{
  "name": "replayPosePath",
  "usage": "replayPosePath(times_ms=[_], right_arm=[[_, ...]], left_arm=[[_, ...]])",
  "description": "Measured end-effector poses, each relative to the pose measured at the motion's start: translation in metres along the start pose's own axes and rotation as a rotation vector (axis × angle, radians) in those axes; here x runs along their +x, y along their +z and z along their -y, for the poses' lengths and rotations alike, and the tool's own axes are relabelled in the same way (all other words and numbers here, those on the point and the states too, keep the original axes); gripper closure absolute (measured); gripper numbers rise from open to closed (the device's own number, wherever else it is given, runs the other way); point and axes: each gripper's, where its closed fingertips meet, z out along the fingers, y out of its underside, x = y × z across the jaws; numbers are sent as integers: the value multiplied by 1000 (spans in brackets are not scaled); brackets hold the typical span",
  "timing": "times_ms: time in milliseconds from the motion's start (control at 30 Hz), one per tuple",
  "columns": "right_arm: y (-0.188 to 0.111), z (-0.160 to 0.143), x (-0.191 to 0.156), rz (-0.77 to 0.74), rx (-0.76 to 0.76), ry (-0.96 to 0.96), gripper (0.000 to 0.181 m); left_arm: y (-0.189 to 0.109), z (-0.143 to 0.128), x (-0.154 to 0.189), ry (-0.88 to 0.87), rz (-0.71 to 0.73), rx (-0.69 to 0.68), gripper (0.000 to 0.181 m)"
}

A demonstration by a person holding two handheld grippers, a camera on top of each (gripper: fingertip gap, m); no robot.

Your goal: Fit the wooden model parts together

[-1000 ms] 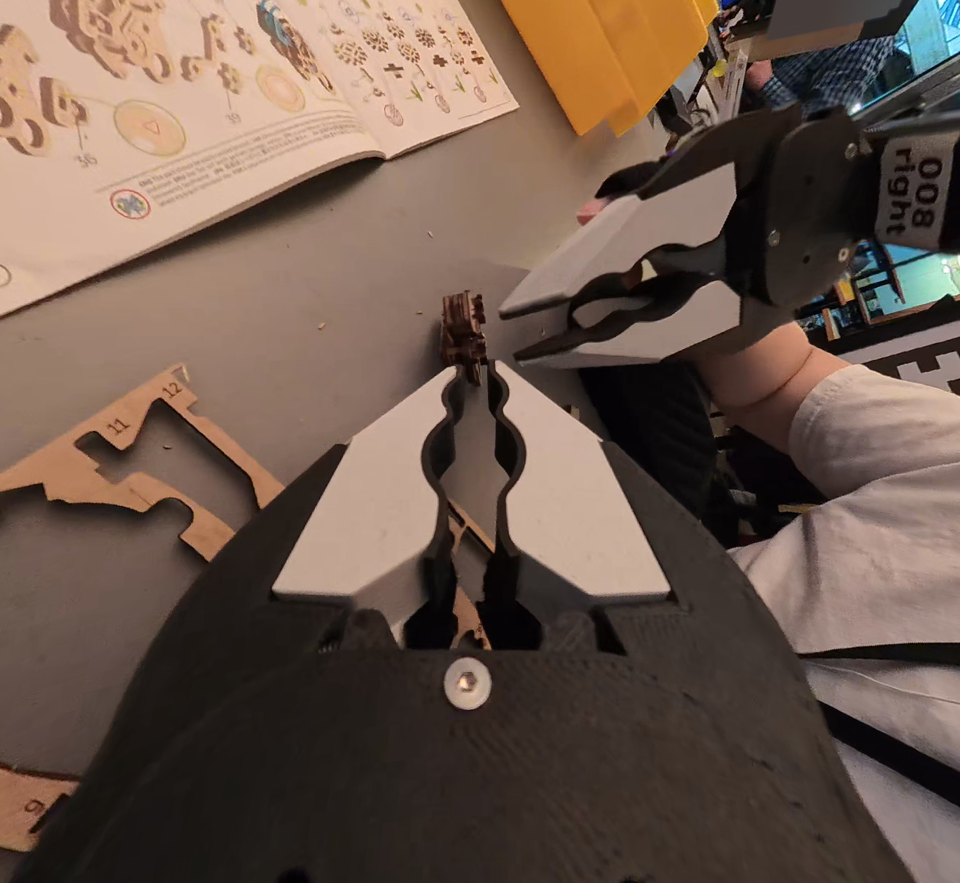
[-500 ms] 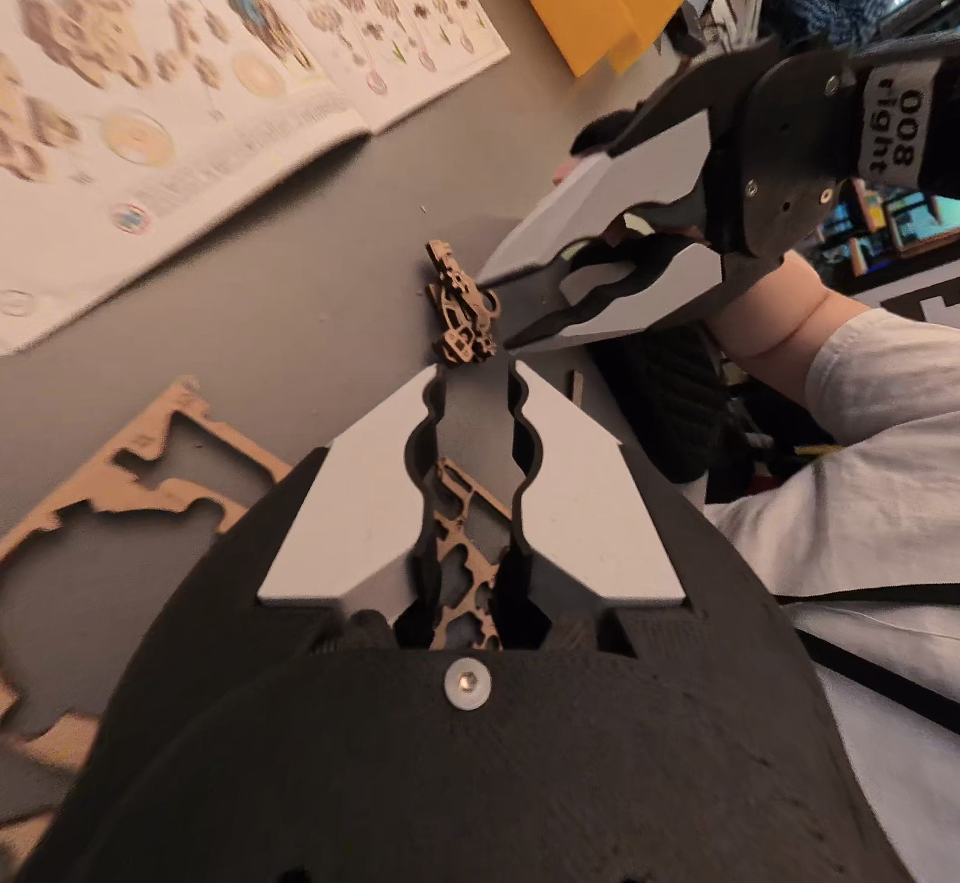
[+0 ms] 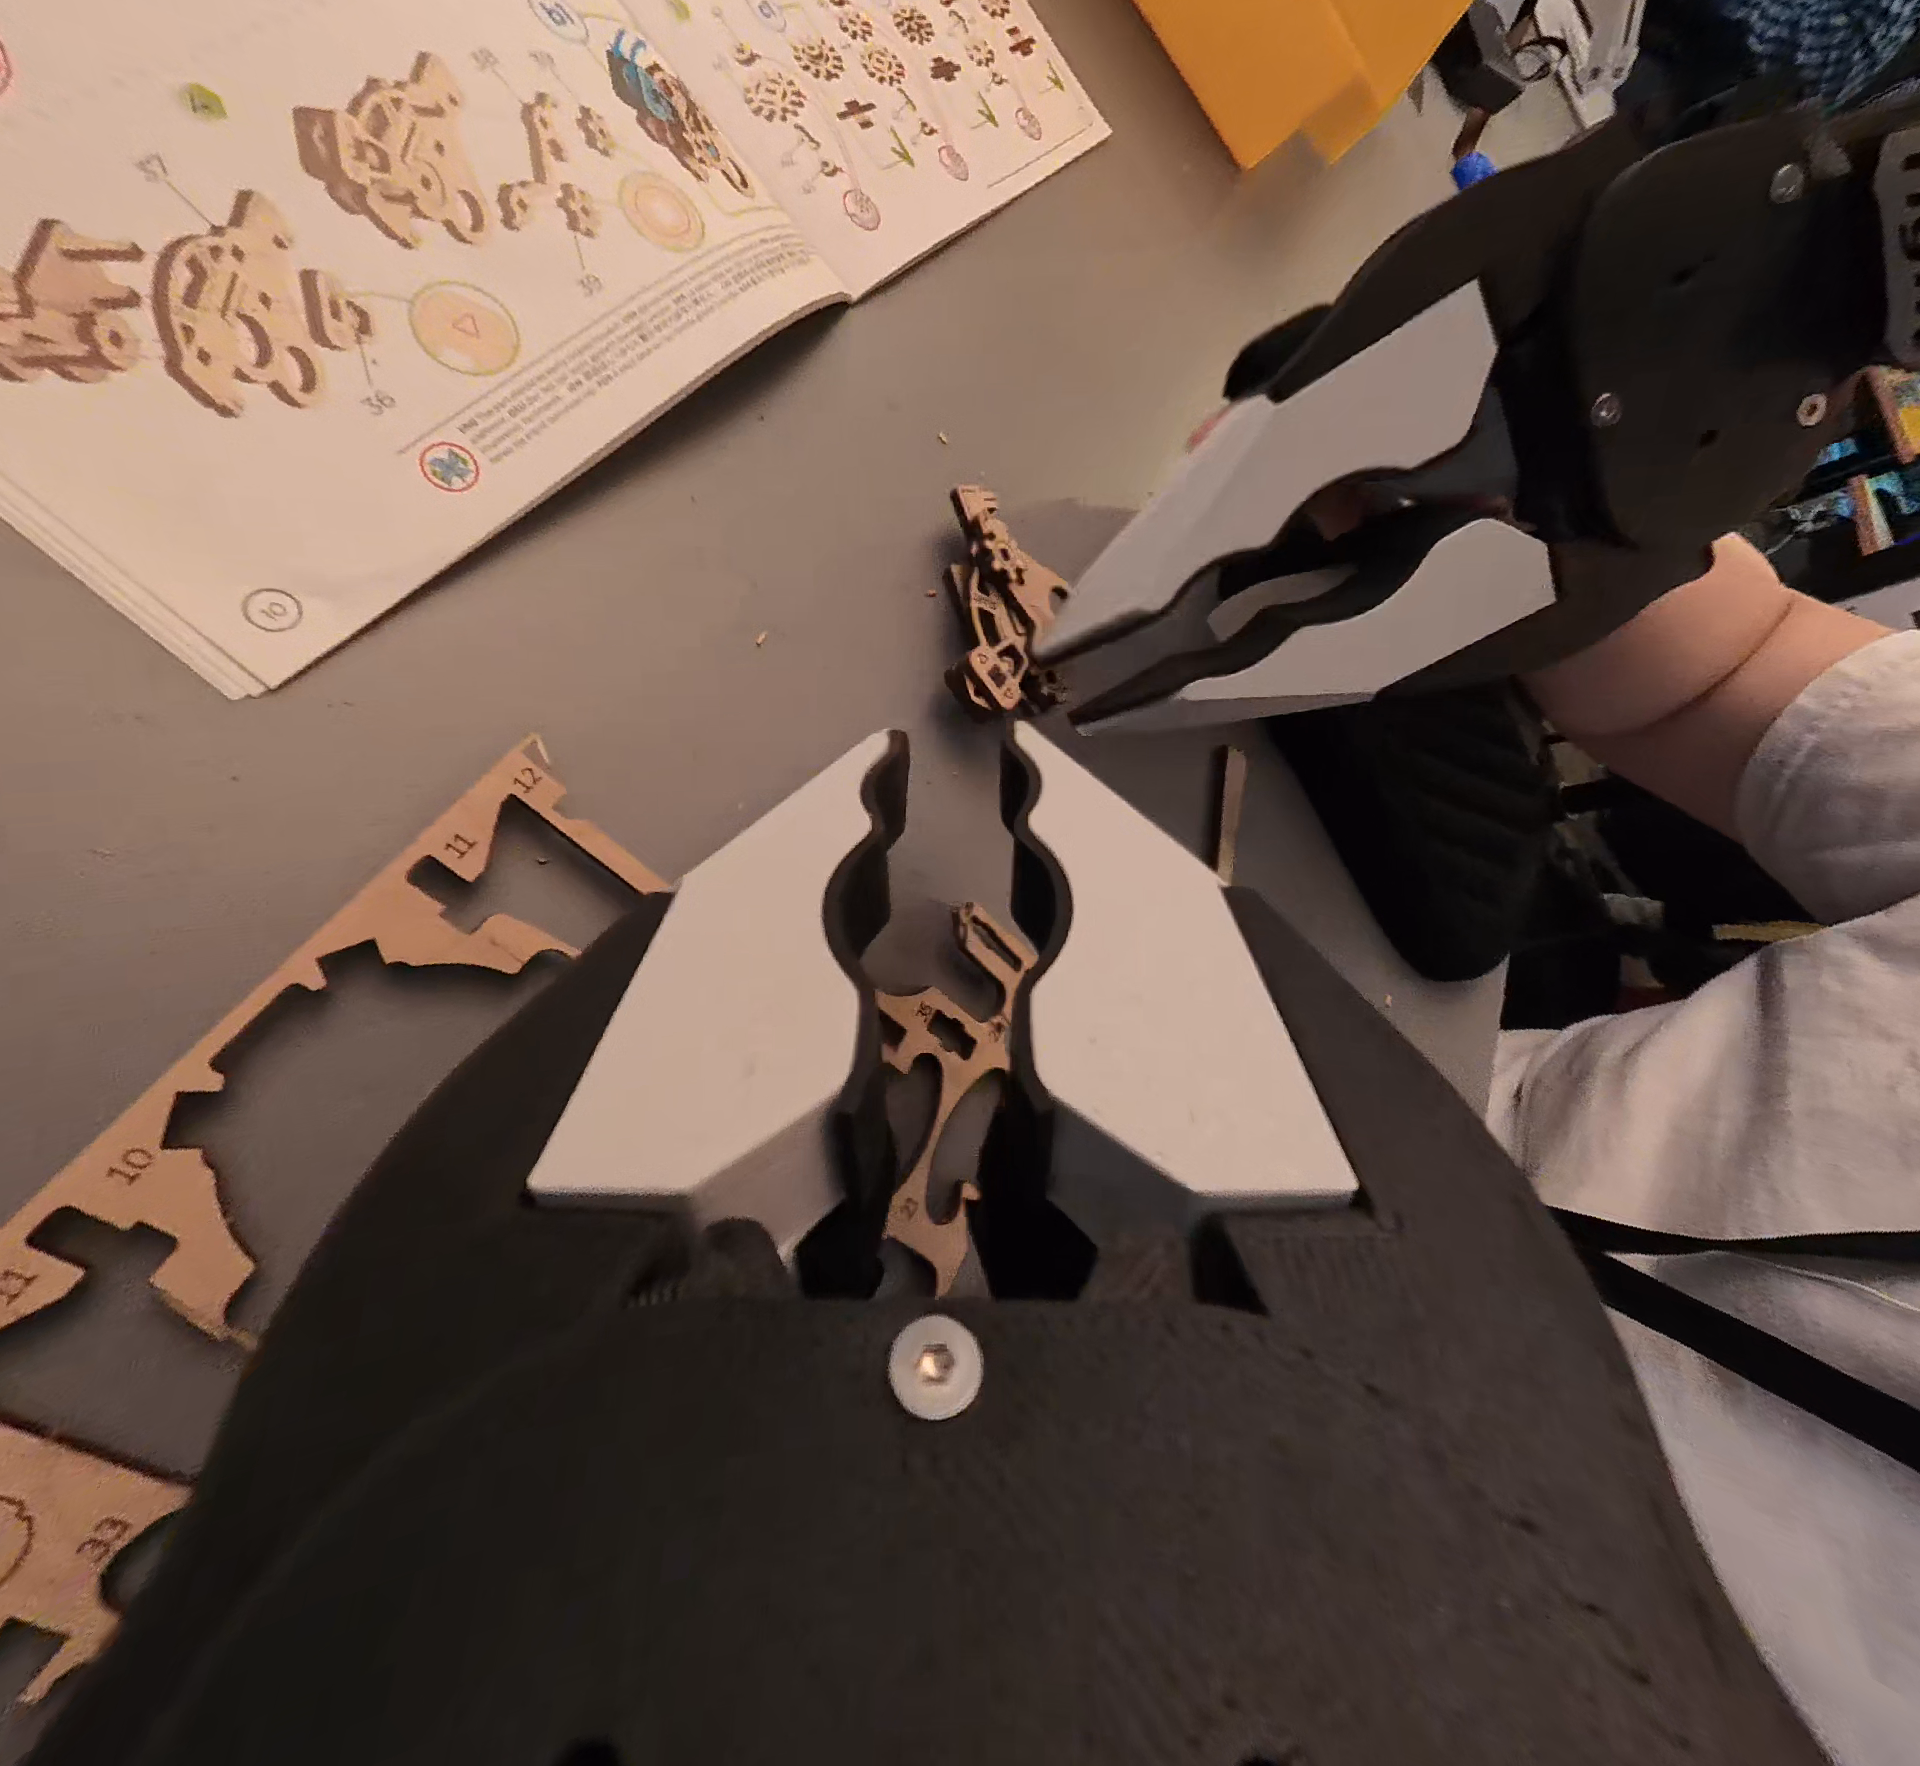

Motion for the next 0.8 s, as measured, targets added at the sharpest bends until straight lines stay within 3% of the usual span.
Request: replayPosePath(times_ms=[167,367,600,800], right_arm=[[0,-2,3,3,-7,-2,166],[-7,3,1,29,-16,-154,166],[-10,-6,10,115,-189,-458,167],[-7,-3,5,216,-275,-374,166]], left_arm=[[-2,2,0,-11,-14,13,166],[-4,4,1,-12,-21,24,167],[-7,6,-2,-25,-28,36,168],[-7,6,-1,-23,-30,35,168]])
